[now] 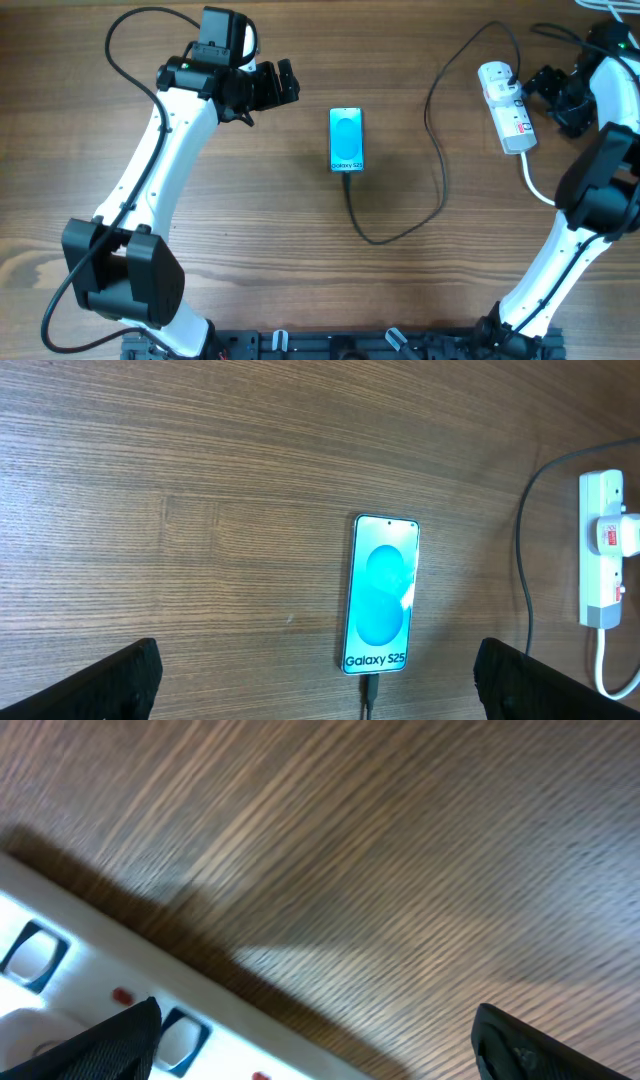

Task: Plug charger to phone and switch on socket

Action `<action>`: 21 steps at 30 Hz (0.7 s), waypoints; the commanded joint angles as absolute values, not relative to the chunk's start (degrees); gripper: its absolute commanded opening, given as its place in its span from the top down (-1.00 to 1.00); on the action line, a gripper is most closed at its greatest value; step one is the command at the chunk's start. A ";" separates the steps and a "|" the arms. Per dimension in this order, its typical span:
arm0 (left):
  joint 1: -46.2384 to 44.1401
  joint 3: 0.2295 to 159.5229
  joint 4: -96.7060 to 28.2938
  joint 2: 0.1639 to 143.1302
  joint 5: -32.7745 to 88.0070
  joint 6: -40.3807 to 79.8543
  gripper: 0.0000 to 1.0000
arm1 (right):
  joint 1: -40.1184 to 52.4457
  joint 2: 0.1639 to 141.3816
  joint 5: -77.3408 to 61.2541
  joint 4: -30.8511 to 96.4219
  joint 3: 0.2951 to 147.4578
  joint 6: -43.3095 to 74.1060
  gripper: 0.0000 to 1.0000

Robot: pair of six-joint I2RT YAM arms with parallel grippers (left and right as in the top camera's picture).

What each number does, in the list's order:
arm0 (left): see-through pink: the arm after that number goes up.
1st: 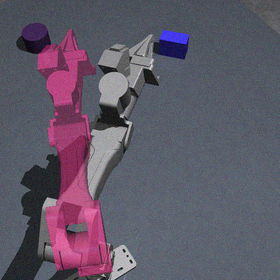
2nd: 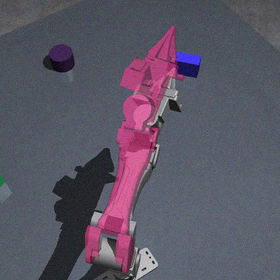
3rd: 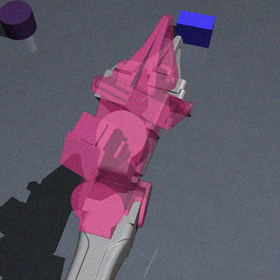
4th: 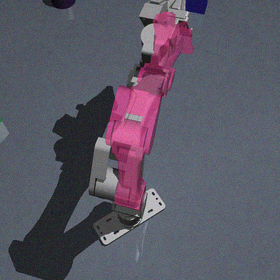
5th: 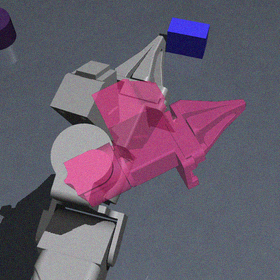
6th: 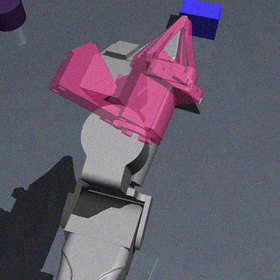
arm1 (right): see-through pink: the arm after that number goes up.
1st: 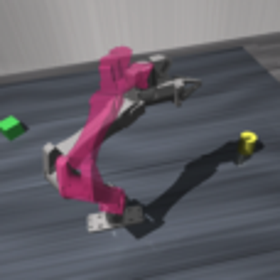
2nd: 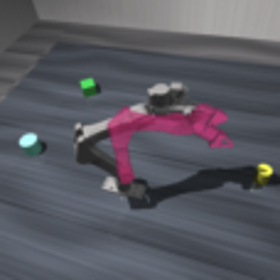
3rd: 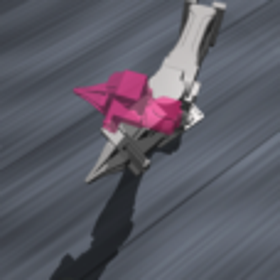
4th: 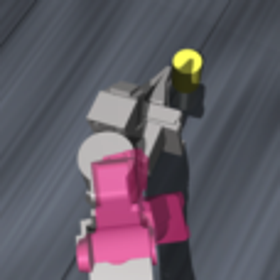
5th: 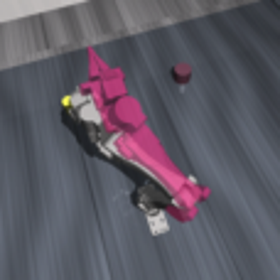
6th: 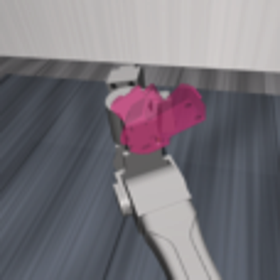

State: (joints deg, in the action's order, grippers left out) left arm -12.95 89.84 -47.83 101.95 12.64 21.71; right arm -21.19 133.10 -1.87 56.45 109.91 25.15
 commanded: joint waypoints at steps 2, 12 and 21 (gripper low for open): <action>-12.80 89.58 -47.86 102.35 11.88 21.41 -1.00 | -20.36 135.44 -0.91 56.86 109.73 23.99 -0.99; -12.80 89.58 -47.88 102.35 11.88 21.41 -1.00 | -20.32 136.53 -3.55 58.35 109.73 23.42 -1.00; -12.80 89.58 -47.86 102.35 11.88 21.41 -1.00 | -20.29 136.53 -6.46 60.86 109.73 21.65 -0.99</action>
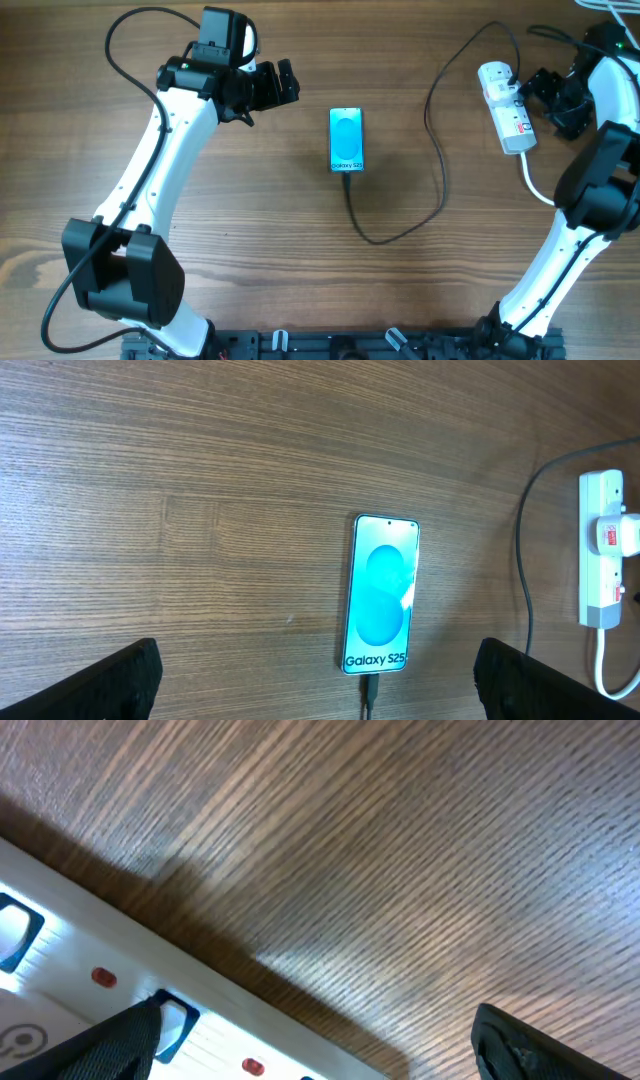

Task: Plug charger to phone and switch on socket

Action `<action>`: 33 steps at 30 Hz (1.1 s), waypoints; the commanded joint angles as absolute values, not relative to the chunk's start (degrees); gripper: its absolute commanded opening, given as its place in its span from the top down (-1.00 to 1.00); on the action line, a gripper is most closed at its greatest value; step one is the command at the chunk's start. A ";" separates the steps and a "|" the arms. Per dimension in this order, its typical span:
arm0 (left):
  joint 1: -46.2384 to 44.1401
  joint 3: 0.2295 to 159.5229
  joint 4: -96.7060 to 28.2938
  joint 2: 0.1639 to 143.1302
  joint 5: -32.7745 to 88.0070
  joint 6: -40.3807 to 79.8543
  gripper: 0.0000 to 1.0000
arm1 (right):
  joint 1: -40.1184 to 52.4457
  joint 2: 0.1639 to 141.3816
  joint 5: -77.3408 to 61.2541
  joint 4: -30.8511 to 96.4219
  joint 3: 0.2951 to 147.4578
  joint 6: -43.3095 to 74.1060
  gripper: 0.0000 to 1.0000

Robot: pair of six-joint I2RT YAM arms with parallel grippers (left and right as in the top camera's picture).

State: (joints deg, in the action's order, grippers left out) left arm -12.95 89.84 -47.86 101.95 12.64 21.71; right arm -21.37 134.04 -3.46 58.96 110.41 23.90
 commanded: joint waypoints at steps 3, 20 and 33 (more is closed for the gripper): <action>-12.80 89.58 -47.88 102.35 11.90 21.43 -1.00 | -20.29 136.53 -6.50 61.10 109.73 21.65 -0.99; -12.80 89.58 -47.86 102.35 11.88 21.41 -1.00 | -22.59 127.13 -6.50 68.55 110.37 24.62 -0.99; -12.80 89.58 -47.88 102.35 11.90 21.41 -1.00 | -19.40 91.90 -6.04 80.01 109.14 20.25 -1.00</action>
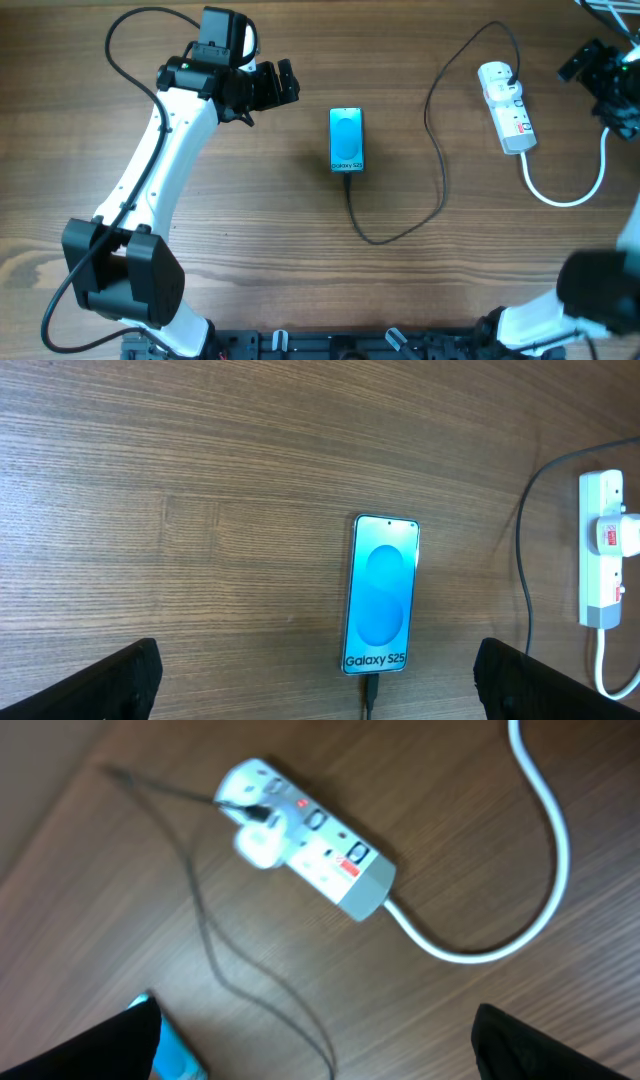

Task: Plug charger to phone and switch on socket

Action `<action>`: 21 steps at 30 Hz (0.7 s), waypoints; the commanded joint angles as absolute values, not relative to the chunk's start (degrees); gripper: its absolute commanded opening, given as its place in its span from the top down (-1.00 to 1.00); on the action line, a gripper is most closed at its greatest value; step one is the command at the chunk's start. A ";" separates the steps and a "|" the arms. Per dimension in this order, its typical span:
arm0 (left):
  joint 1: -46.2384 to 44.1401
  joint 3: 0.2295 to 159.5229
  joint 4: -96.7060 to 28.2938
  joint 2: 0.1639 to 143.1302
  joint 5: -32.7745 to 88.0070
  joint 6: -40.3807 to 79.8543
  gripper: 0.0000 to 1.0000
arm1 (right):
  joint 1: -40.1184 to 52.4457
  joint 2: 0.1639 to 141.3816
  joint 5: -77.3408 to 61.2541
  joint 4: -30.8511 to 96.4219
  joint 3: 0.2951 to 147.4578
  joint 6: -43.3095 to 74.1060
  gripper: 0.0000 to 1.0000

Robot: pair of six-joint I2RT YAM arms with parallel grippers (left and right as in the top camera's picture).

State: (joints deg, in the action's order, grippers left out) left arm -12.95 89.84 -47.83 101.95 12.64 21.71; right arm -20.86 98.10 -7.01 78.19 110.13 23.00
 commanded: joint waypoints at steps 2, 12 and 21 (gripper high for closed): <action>-12.80 89.58 -47.86 102.35 11.88 21.41 -1.00 | -18.02 86.72 -5.82 80.05 106.98 18.33 -1.00; -12.80 89.60 -47.86 102.35 11.88 21.43 -1.00 | -11.90 49.74 -6.52 67.40 71.66 18.96 -1.00; -12.80 89.58 -47.86 102.35 11.88 21.41 -1.00 | -11.90 40.29 -6.48 74.02 63.46 21.61 -1.00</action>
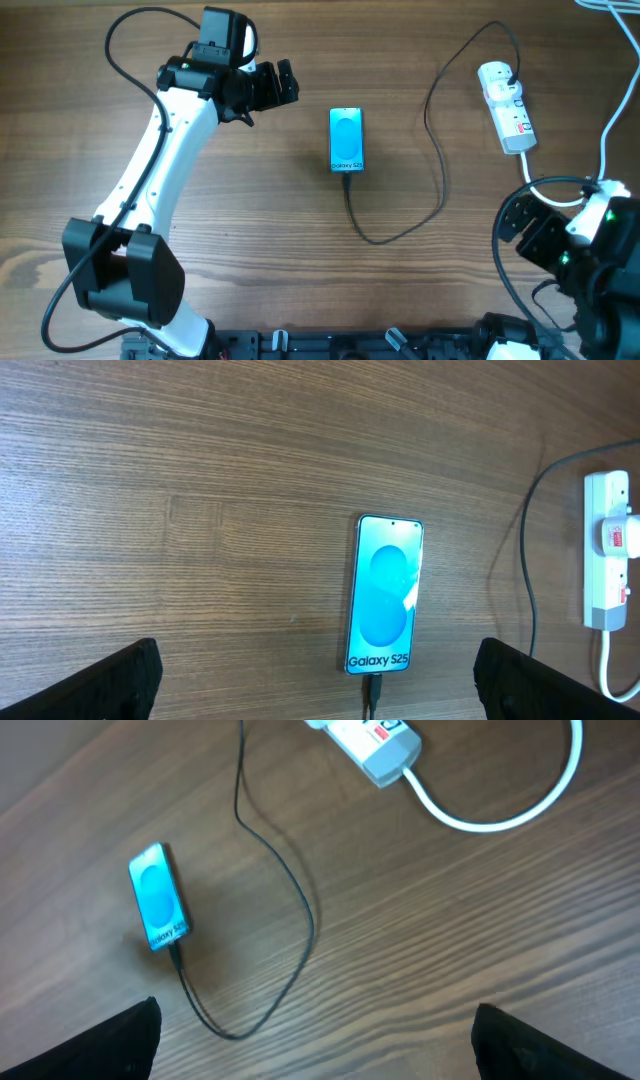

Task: Plug charger to phone and switch on socket

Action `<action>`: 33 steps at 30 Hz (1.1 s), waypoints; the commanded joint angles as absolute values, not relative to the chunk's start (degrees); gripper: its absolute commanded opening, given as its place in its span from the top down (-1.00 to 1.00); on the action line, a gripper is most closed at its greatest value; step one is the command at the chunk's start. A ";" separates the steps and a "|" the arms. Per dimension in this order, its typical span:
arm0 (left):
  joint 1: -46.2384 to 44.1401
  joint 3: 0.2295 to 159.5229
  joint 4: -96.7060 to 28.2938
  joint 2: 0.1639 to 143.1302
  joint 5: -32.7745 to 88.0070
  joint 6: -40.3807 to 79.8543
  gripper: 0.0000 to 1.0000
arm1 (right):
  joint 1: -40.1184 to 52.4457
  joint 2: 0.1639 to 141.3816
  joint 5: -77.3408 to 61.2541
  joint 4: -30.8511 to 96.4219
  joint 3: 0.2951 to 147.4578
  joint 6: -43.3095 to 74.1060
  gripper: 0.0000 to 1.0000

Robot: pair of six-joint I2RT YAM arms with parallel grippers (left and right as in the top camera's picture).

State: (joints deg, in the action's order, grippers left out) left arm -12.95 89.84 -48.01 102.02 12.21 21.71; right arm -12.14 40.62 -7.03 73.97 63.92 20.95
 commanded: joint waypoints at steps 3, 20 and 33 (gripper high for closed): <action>-12.80 89.58 -47.88 102.35 11.88 21.41 -1.00 | -11.90 40.27 -5.56 74.39 63.46 20.95 -1.00; -12.80 89.60 -47.86 102.35 11.88 21.43 -1.00 | -8.71 36.10 -24.73 48.23 51.92 0.21 -1.00; -12.80 89.60 -47.88 102.32 11.88 21.41 -1.00 | -1.67 5.61 -21.34 9.45 15.66 -4.34 -1.00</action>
